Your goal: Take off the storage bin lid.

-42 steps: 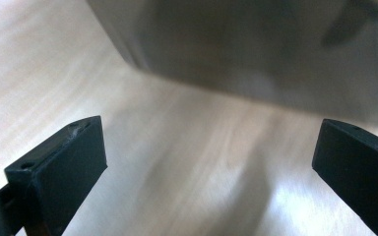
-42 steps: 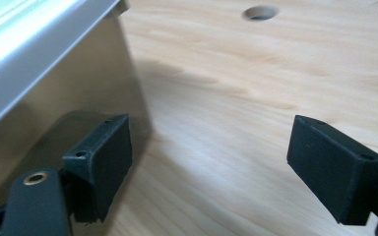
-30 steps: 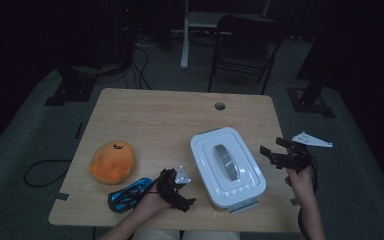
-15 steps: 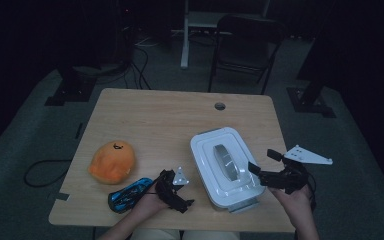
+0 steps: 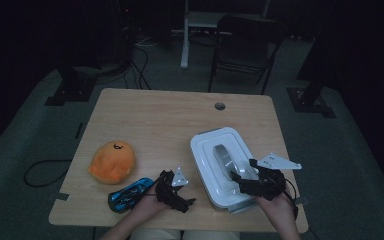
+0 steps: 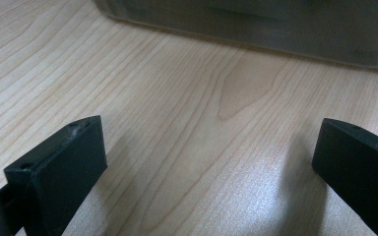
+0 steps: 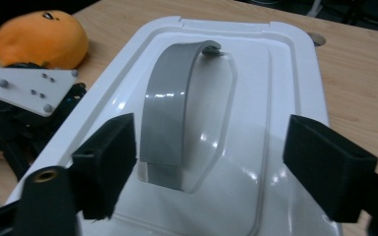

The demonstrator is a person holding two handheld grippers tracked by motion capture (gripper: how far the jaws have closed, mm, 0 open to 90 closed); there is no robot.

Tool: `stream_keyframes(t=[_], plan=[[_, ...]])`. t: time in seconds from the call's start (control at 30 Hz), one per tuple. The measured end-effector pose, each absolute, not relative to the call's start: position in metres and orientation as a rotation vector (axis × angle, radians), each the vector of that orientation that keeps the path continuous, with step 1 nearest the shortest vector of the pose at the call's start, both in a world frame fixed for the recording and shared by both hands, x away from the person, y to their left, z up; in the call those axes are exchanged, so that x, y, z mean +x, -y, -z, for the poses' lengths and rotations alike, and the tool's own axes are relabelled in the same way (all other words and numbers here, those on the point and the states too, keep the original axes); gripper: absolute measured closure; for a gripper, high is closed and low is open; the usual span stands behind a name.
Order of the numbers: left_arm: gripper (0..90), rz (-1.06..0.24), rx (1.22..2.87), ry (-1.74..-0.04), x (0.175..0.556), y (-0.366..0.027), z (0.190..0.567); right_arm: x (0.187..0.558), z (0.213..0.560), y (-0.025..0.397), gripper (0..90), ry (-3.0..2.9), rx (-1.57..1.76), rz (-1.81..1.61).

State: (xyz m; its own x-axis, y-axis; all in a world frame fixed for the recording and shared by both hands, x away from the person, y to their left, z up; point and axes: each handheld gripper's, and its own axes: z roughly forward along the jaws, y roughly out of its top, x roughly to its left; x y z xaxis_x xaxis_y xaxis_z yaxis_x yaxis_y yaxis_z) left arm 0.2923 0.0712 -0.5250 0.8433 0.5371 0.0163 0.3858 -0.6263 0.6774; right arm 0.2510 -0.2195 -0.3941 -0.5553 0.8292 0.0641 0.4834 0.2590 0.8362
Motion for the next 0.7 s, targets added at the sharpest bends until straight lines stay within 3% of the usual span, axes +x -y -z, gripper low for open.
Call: stream_keyframes(t=[0.33, 0.7], plan=[[0.5, -0.283, 2.322, -0.669, 0.292, -0.071, 0.525, 0.253, 0.401, 0.202, 25.0, -2.156, 1.182, -1.117], [0.5, -0.281, 2.322, -0.668, 0.291, -0.072, 0.525, 0.255, 0.403, 0.196, 40.7, -2.159, 1.178, -1.12]])
